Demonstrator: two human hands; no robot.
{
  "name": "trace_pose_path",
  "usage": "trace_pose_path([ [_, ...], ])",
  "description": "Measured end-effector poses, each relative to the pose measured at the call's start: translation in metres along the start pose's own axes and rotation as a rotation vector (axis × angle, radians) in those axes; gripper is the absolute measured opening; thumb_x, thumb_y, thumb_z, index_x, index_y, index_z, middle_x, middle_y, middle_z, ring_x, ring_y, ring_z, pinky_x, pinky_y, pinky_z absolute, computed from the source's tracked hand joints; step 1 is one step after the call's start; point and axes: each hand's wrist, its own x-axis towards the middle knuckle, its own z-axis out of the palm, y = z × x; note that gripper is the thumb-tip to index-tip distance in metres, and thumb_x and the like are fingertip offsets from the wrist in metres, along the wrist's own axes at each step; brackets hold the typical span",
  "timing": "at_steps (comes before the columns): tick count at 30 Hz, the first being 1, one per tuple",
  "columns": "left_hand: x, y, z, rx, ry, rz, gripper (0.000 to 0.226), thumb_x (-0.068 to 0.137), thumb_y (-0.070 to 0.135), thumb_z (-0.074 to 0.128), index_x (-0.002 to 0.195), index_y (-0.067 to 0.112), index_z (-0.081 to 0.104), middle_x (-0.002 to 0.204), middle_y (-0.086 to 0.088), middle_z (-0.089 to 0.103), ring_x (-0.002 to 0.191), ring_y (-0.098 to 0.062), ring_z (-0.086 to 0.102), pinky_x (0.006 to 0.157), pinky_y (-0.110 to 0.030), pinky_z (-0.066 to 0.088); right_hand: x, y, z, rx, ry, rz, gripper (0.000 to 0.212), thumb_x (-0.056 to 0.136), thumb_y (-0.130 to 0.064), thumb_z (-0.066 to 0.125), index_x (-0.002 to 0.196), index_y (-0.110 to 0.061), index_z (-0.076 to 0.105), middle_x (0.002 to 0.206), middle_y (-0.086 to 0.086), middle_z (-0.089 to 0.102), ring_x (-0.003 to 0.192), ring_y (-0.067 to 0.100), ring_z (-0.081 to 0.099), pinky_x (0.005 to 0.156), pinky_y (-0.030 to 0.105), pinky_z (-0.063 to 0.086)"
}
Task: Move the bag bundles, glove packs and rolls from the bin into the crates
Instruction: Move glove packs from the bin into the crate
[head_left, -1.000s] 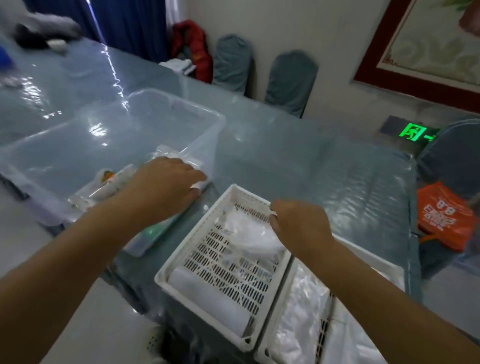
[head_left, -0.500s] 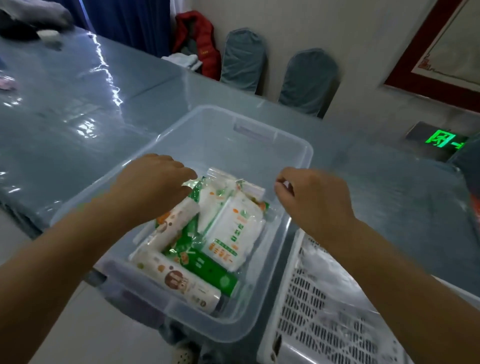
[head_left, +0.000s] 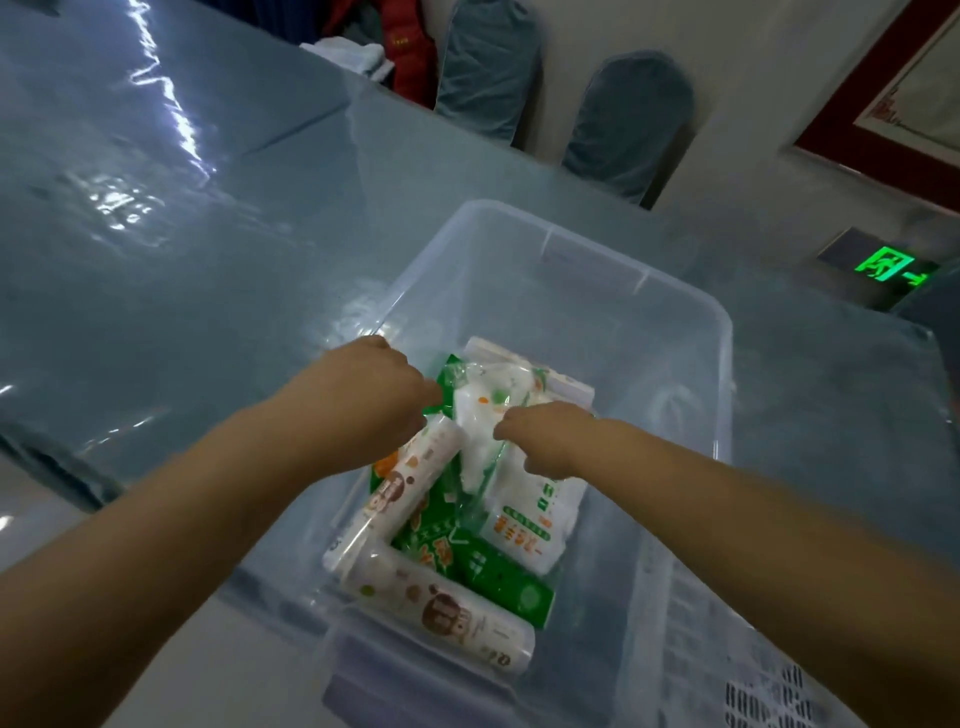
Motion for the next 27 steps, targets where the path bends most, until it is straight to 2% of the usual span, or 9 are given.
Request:
trace_pose_path([
  [3, 0.002, -0.002, 0.001, 0.013, 0.003, 0.011, 0.027, 0.092, 0.033, 0.041, 0.109, 0.025, 0.059, 0.091, 0.002, 0.069, 0.087, -0.021, 0.059, 0.085, -0.028, 0.041, 0.005, -0.003, 0.015, -0.068, -0.066, -0.057, 0.06, 0.083, -0.002, 0.055, 0.136, -0.022, 0.037, 0.138, 0.004, 0.041, 0.109, 0.03, 0.054, 0.07, 0.036, 0.047],
  [6, 0.001, 0.0, 0.002, 0.032, 0.005, 0.043, 0.026, 0.092, 0.034, 0.041, 0.108, 0.024, 0.059, 0.091, 0.003, 0.069, 0.087, -0.019, 0.059, 0.086, -0.027, 0.039, 0.005, -0.004, 0.015, -0.165, 0.027, -0.055, 0.034, 0.084, -0.004, 0.055, 0.116, -0.011, 0.05, 0.121, 0.01, 0.046, 0.071, 0.025, 0.051, 0.046, 0.029, 0.03],
  [11, 0.0, 0.002, -0.004, 0.002, -0.013, 0.023, 0.031, 0.092, 0.037, 0.04, 0.113, 0.024, 0.059, 0.098, 0.002, 0.069, 0.091, -0.019, 0.059, 0.087, -0.029, 0.043, -0.014, 0.004, -0.013, -0.185, 0.096, -0.002, 0.022, 0.086, -0.011, 0.054, 0.107, -0.011, 0.06, 0.114, 0.01, 0.05, 0.092, 0.03, 0.057, 0.057, 0.032, 0.035],
  [14, 0.001, 0.006, -0.011, -0.099, 0.017, -0.034, 0.04, 0.09, 0.051, 0.039, 0.115, 0.027, 0.059, 0.105, 0.005, 0.067, 0.096, -0.017, 0.059, 0.083, -0.034, 0.048, -0.04, 0.009, -0.054, -0.08, 0.322, 0.03, 0.022, 0.086, -0.019, 0.057, 0.106, -0.012, 0.062, 0.111, 0.009, 0.05, 0.09, 0.03, 0.057, 0.06, 0.031, 0.034],
  [18, 0.01, 0.018, -0.031, -0.521, -0.068, -0.218, 0.065, 0.075, 0.069, 0.047, 0.129, 0.032, 0.048, 0.117, 0.011, 0.063, 0.099, -0.011, 0.061, 0.075, -0.029, 0.048, -0.07, 0.003, -0.108, 0.014, 0.65, -0.027, 0.017, 0.082, -0.022, 0.063, 0.098, -0.016, 0.062, 0.103, 0.006, 0.05, 0.082, 0.028, 0.057, 0.062, 0.032, 0.04],
  [20, 0.018, 0.021, -0.041, -0.678, -0.106, -0.304, 0.052, 0.072, 0.06, 0.057, 0.114, 0.028, 0.058, 0.096, 0.009, 0.067, 0.081, -0.009, 0.062, 0.065, -0.026, 0.048, -0.075, -0.003, -0.124, 0.021, 0.761, -0.066, 0.018, 0.081, -0.022, 0.063, 0.097, -0.016, 0.061, 0.103, 0.006, 0.051, 0.081, 0.028, 0.057, 0.062, 0.036, 0.044],
  [22, 0.029, 0.015, -0.048, -0.6, -0.056, -0.378, 0.028, 0.078, 0.038, 0.058, 0.097, 0.018, 0.063, 0.08, 0.002, 0.064, 0.07, -0.014, 0.061, 0.06, -0.027, 0.048, -0.074, -0.007, -0.132, 0.049, 0.913, -0.105, 0.025, 0.079, -0.018, 0.064, 0.104, -0.015, 0.06, 0.108, 0.007, 0.052, 0.081, 0.028, 0.058, 0.062, 0.037, 0.047],
  [24, 0.036, 0.001, -0.051, -0.504, 0.053, -0.472, 0.018, 0.082, 0.023, 0.054, 0.092, 0.012, 0.064, 0.079, -0.005, 0.064, 0.07, -0.022, 0.061, 0.061, -0.029, 0.049, -0.068, -0.006, -0.131, 0.124, 1.142, -0.084, 0.034, 0.076, -0.012, 0.067, 0.109, -0.011, 0.057, 0.113, 0.01, 0.053, 0.076, 0.022, 0.057, 0.055, 0.031, 0.044],
  [27, 0.04, -0.026, -0.047, -0.549, 0.243, -0.596, 0.014, 0.08, 0.016, 0.051, 0.086, 0.013, 0.063, 0.068, -0.001, 0.06, 0.058, -0.018, 0.056, 0.051, -0.025, 0.047, -0.051, 0.001, -0.116, 0.324, 1.462, 0.034, 0.017, 0.077, -0.007, 0.065, 0.091, -0.006, 0.055, 0.094, 0.012, 0.055, 0.064, 0.017, 0.049, 0.047, 0.025, 0.036],
])
